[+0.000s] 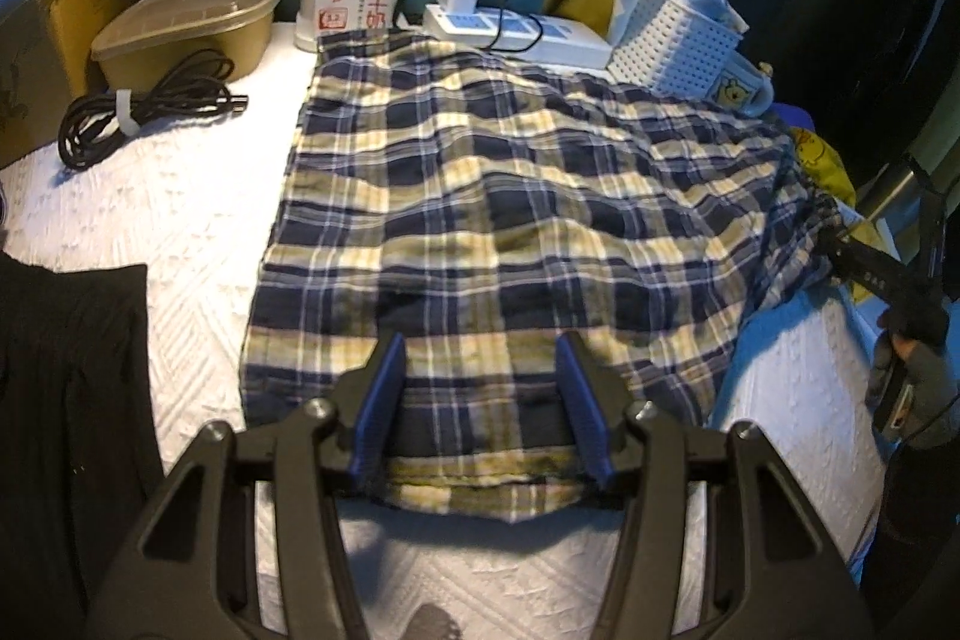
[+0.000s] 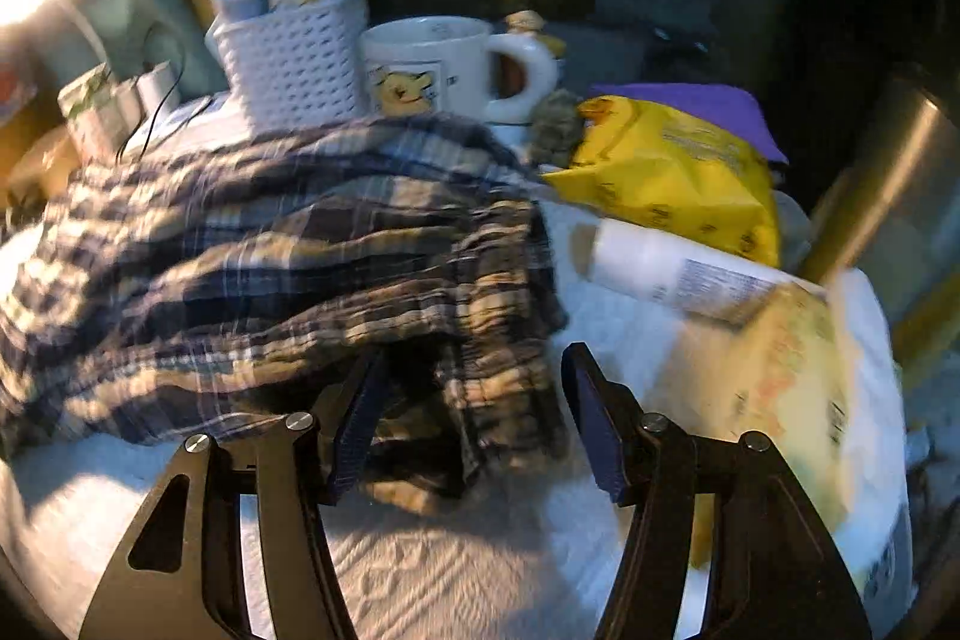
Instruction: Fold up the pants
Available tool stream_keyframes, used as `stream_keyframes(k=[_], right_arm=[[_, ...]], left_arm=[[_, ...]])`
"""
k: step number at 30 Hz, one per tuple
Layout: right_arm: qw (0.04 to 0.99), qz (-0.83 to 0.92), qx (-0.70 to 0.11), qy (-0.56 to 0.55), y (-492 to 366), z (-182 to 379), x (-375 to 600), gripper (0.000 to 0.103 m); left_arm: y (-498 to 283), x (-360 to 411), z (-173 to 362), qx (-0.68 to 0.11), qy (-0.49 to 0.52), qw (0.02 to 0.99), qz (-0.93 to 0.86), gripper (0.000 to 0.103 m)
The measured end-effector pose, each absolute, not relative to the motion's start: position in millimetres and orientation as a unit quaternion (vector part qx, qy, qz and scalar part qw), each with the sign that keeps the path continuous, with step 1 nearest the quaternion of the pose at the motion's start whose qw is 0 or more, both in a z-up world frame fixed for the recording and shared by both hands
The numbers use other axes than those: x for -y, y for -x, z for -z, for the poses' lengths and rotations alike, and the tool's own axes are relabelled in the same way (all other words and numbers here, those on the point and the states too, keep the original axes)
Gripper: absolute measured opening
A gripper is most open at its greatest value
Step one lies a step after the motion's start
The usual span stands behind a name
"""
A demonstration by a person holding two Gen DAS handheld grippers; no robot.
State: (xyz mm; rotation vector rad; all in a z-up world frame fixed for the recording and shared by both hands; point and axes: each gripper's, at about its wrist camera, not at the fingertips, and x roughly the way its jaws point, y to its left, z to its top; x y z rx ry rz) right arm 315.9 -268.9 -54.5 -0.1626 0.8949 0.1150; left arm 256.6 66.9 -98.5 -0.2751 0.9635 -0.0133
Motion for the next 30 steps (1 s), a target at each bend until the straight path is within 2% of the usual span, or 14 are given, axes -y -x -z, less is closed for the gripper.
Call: stream_keyframes(k=[1, 2, 7, 13, 15, 16, 17, 19, 24, 30], right_arm=[[0.897, -0.058, -0.431, 0.079, -315, 55, 267, 0.019], [0.899, -0.061, -0.426, 0.084, -311, 54, 267, 0.014], [0.902, -0.049, -0.420, 0.089, -290, 40, 283, 0.012], [0.889, -0.042, -0.443, 0.107, -267, 54, 287, 0.012], [0.891, -0.036, -0.441, 0.107, -265, 47, 286, 0.014], [0.890, -0.032, -0.442, 0.104, -264, 44, 286, 0.024], [0.893, -0.027, -0.438, 0.100, -261, 36, 285, 0.038], [0.903, -0.036, -0.418, 0.095, -254, 20, 278, 0.048], [0.911, -0.125, -0.377, 0.114, -271, -4, 208, 0.049], [0.871, -0.216, -0.421, 0.128, -324, 39, 115, 0.049]], left_arm=[[-257, -66, 98, -0.463, 0.130, 0.877, 0.006, 0.054], [-258, -66, 98, -0.465, 0.127, 0.876, 0.004, 0.054], [-266, -65, 109, -0.485, 0.116, 0.867, -0.002, 0.054], [-270, -63, 111, -0.487, 0.095, 0.868, -0.004, 0.054], [-270, -61, 109, -0.495, 0.096, 0.864, -0.005, 0.054], [-269, -61, 107, -0.495, 0.097, 0.863, -0.003, 0.054], [-267, -60, 103, -0.492, 0.099, 0.865, 0.001, 0.054], [-263, -55, 94, -0.479, 0.104, 0.871, 0.012, 0.054], [-272, -31, 78, -0.451, 0.084, 0.887, 0.051, 0.054], [-282, -12, 110, -0.488, 0.074, 0.867, 0.065, 0.054]])
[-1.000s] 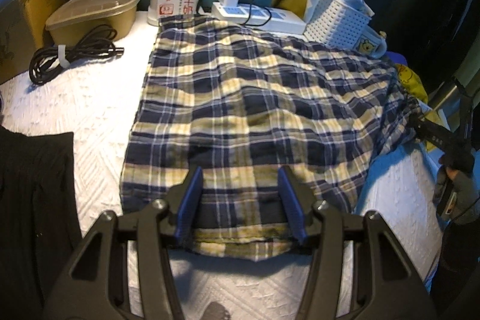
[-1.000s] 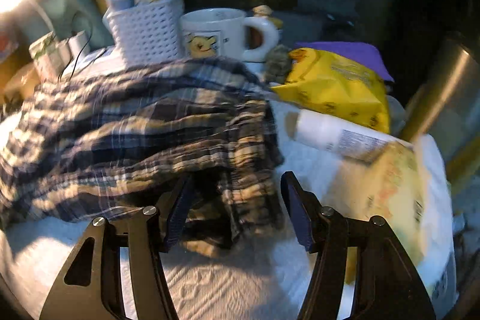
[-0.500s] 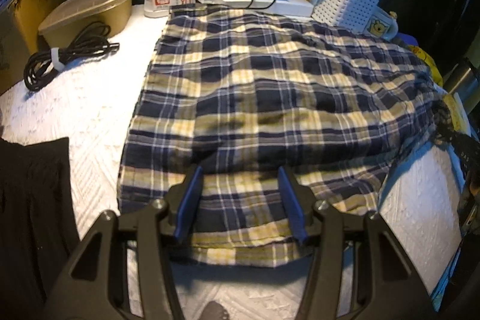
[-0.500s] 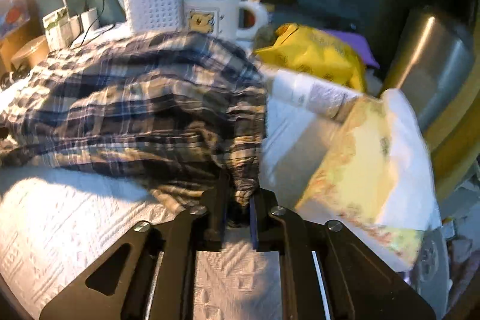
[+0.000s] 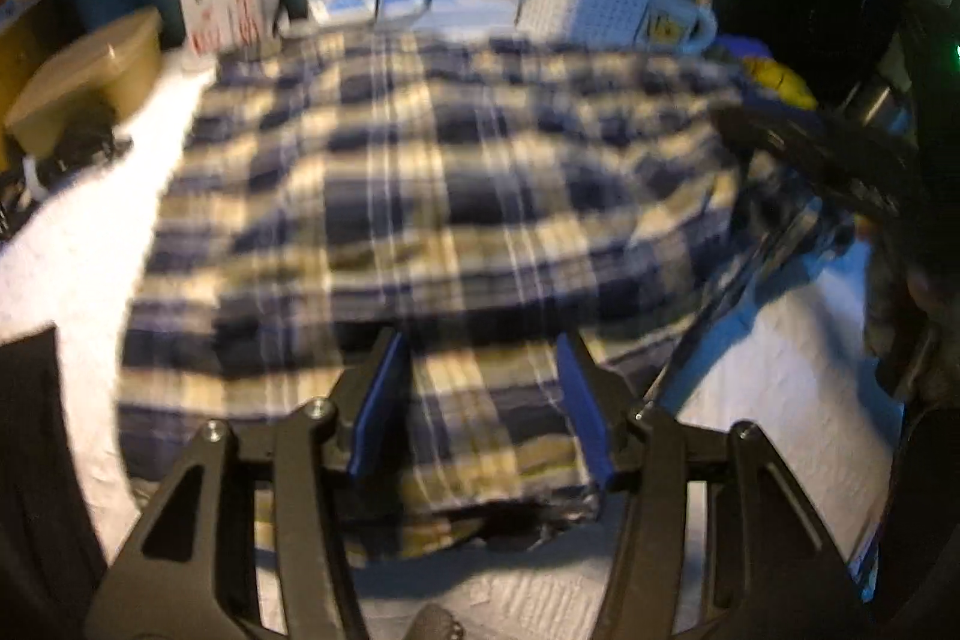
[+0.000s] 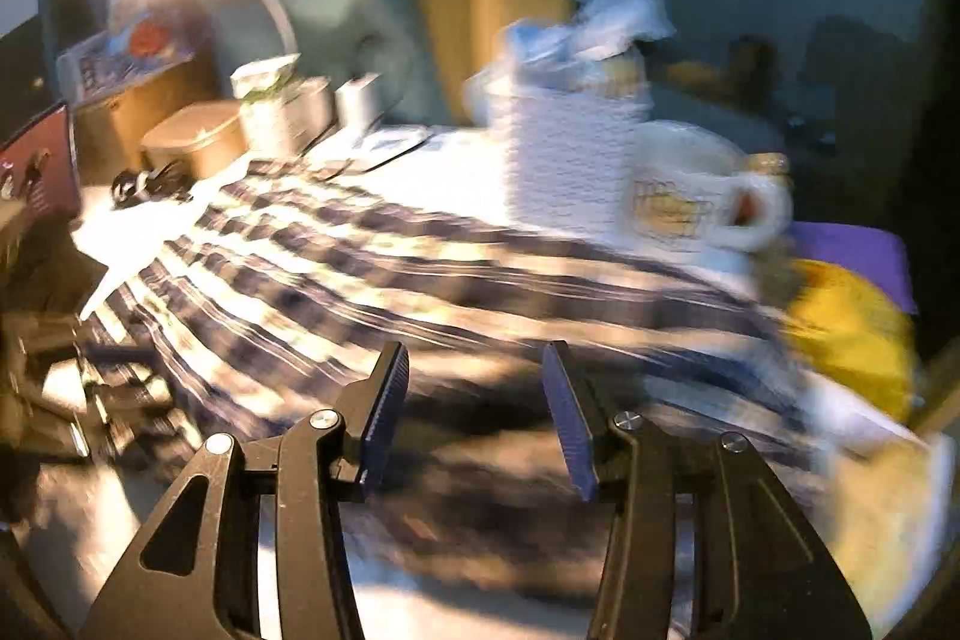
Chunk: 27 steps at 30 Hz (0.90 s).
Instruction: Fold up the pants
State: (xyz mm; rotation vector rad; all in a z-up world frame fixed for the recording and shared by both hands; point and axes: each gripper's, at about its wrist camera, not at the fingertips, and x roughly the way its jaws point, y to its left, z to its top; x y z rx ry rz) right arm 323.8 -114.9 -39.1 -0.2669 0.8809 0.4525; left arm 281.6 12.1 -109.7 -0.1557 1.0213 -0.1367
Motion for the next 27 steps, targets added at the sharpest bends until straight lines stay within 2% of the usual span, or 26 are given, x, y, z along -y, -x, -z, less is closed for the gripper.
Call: stream_keyframes(k=[3, 14, 19, 21, 24, 27], right_arm=[[0.842, -0.191, -0.481, 0.153, -329, 79, 112, 0.049], [0.848, -0.138, -0.493, 0.137, -283, 53, 186, 0.049], [0.876, -0.120, -0.448, 0.132, -296, 24, 197, 0.049], [0.878, -0.109, -0.448, 0.130, -312, 30, 201, 0.049], [0.856, -0.094, -0.494, 0.122, -316, 61, 217, 0.049], [0.864, -0.100, -0.482, 0.108, -297, 59, 230, 0.049]], left_arm=[[-272, -11, 111, -0.472, 0.058, 0.877, 0.067, 0.054], [-276, -28, 96, -0.493, 0.037, 0.864, 0.095, 0.054], [-301, -28, 83, -0.480, 0.036, 0.870, 0.104, 0.054], [-315, -25, 81, -0.478, 0.038, 0.870, 0.114, 0.054], [-336, -24, 92, -0.494, 0.035, 0.863, 0.101, 0.054], [-343, -30, 110, -0.518, 0.025, 0.851, 0.085, 0.054]])
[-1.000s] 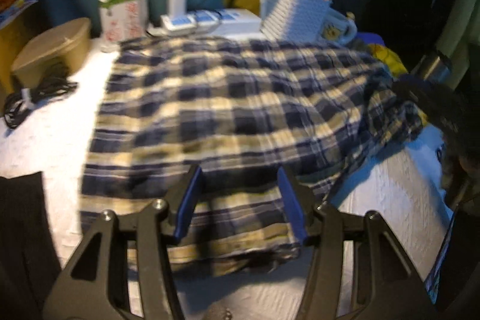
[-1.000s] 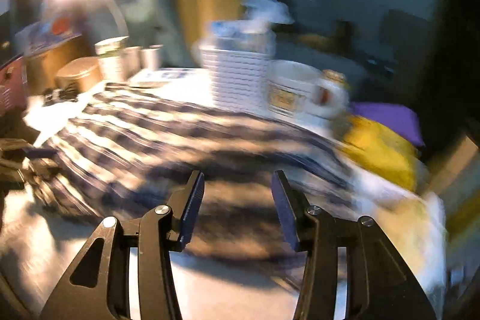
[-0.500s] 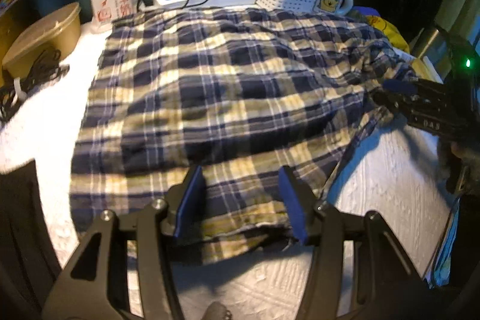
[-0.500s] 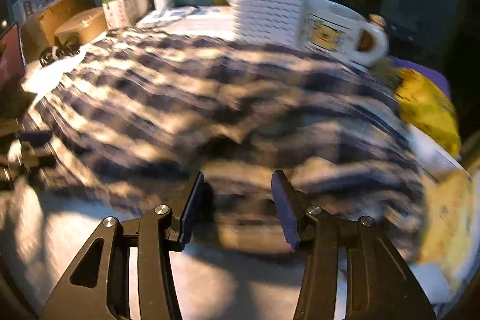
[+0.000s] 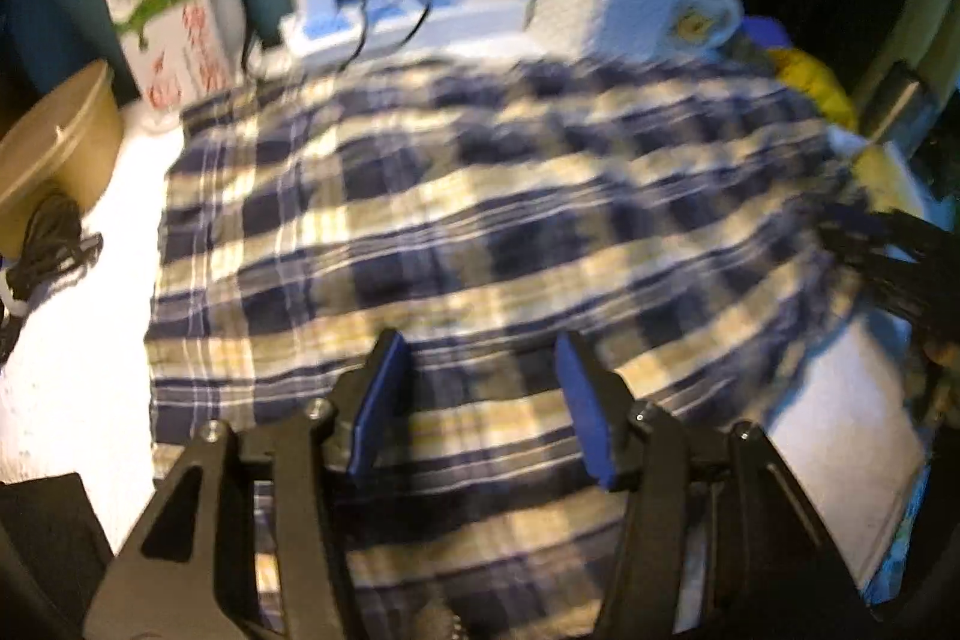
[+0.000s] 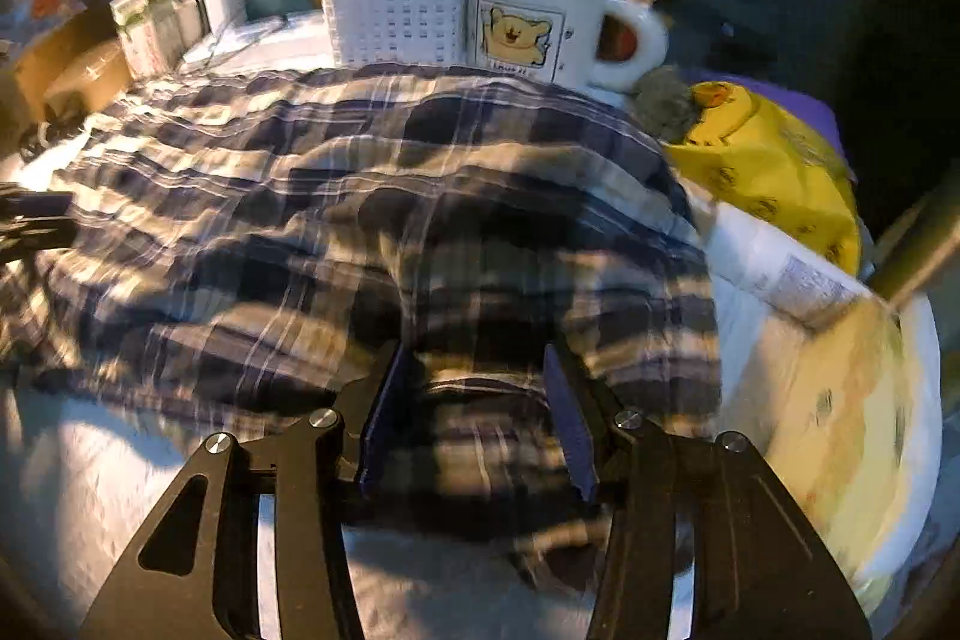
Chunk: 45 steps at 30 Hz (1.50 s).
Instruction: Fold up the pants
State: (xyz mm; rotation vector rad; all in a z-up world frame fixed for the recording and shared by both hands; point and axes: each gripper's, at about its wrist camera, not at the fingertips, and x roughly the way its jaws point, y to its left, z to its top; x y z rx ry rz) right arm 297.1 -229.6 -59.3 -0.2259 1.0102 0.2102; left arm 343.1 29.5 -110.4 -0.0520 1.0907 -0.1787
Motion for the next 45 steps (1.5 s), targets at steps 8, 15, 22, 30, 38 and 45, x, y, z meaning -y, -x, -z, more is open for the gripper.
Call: stream_keyframes(k=[8, 15, 22, 30, 38, 45], right_arm=[[0.867, -0.100, -0.475, 0.115, -287, 25, 231, 0.049], [0.886, -0.081, -0.450, 0.080, -381, 31, 218, 0.001], [0.881, 0.008, -0.455, 0.130, -403, 50, 220, 0.001], [0.897, -0.054, -0.435, 0.063, -395, 15, 212, 0.001], [0.852, -0.169, -0.483, 0.109, -411, 49, 110, 0.001], [0.857, -0.048, -0.487, 0.161, -428, 61, 143, 0.001]], left_arm=[[-338, -48, 92, -0.510, 0.023, 0.857, 0.063, 0.054], [-382, -56, 82, -0.502, 0.017, 0.861, 0.079, 0.054], [-419, -84, 109, -0.527, -0.001, 0.849, 0.035, 0.054], [-431, -105, 75, -0.483, 0.076, 0.872, 0.016, 0.054], [-485, -15, 97, -0.543, -0.015, 0.835, 0.084, 0.054], [-513, -40, 104, -0.531, -0.030, 0.846, 0.038, 0.056]])
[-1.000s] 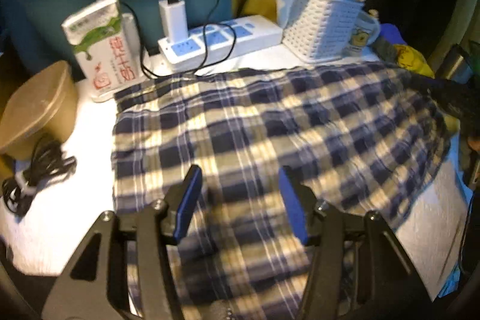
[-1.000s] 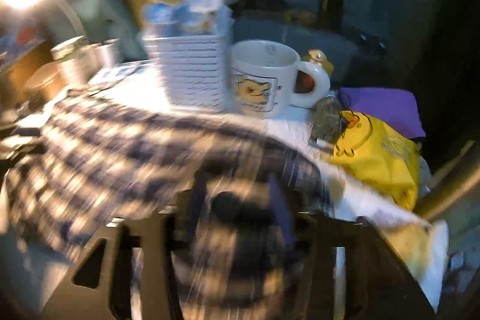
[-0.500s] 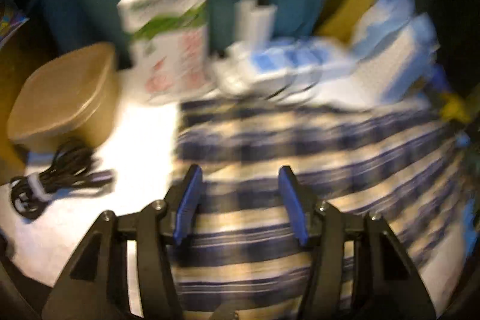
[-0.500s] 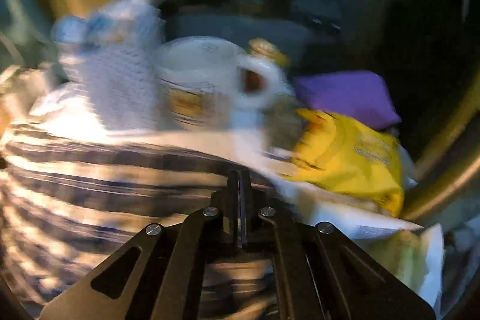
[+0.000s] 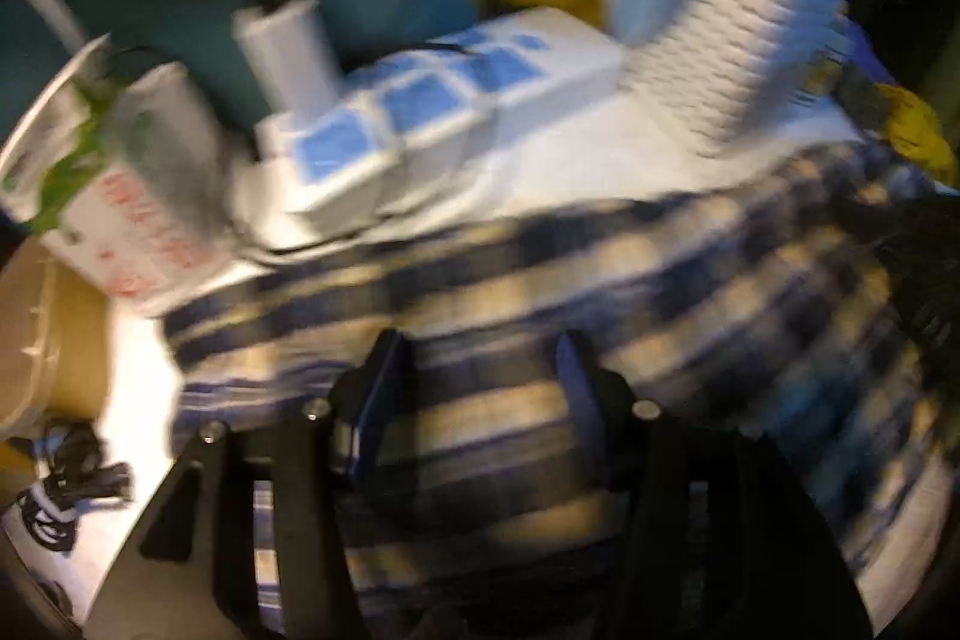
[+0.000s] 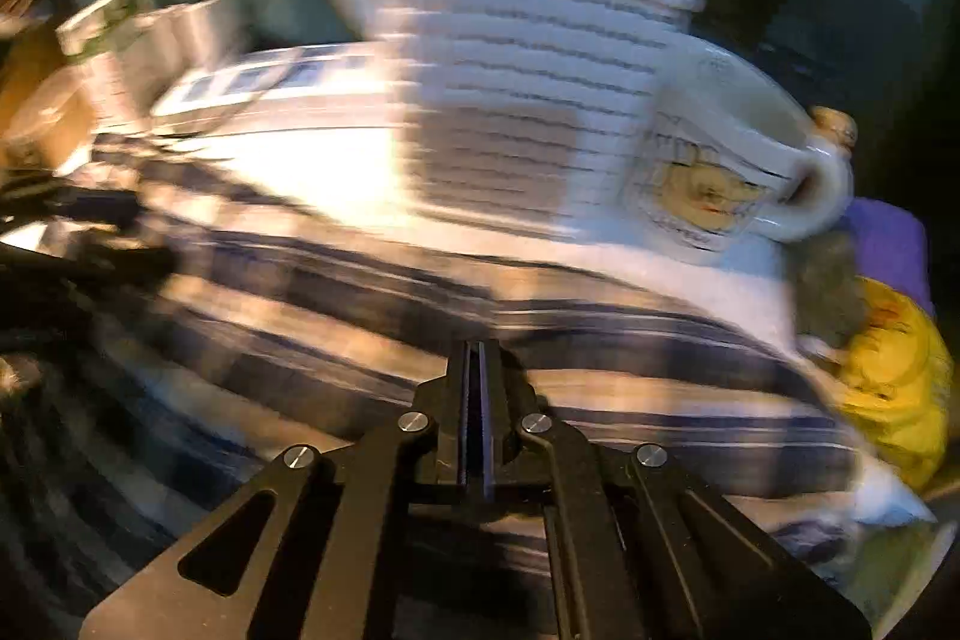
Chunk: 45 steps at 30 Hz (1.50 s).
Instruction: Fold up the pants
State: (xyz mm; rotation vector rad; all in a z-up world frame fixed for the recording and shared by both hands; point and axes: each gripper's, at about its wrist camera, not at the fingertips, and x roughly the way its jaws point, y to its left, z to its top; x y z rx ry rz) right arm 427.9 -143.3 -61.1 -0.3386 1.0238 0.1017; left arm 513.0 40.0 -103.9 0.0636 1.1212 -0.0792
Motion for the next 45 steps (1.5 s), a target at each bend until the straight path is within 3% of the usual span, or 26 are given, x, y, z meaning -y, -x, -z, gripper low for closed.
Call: stream_keyframes(k=[4, 10, 16, 18, 28, 34, 38, 41, 45], right_arm=[[0.873, -0.017, -0.475, 0.109, -419, 38, 179, 0.001], [0.870, -0.156, -0.463, 0.067, -361, 19, 144, 0.002], [0.849, -0.163, -0.495, 0.087, -339, 63, 122, 0.002], [0.856, -0.160, -0.484, 0.087, -329, 69, 136, 0.002], [0.872, -0.059, -0.479, 0.081, -319, 56, 219, 0.002], [0.883, -0.011, -0.464, 0.074, -293, 37, 252, 0.003], [0.892, -0.011, -0.446, 0.070, -269, 21, 245, 0.012], [0.895, -0.047, -0.440, 0.060, -256, 17, 228, 0.028], [0.893, -0.130, -0.429, 0.049, -257, 21, 175, 0.031]], left_arm=[[-510, -67, 89, -0.513, -0.005, 0.858, -0.025, 0.056], [-452, -23, 46, -0.462, 0.058, 0.880, 0.090, 0.056], [-393, 35, 87, -0.521, 0.010, 0.848, 0.096, 0.056], [-377, 37, 86, -0.501, -0.004, 0.861, 0.090, 0.056], [-365, -24, 93, -0.505, 0.013, 0.863, 0.006, 0.056], [-307, -86, 88, -0.500, 0.047, 0.863, -0.049, 0.056], [-283, -69, 67, -0.462, 0.068, 0.884, -0.009, 0.056], [-276, -33, 66, -0.457, 0.065, 0.886, 0.047, 0.056], [-277, 2, 84, -0.479, 0.046, 0.874, 0.071, 0.056]])
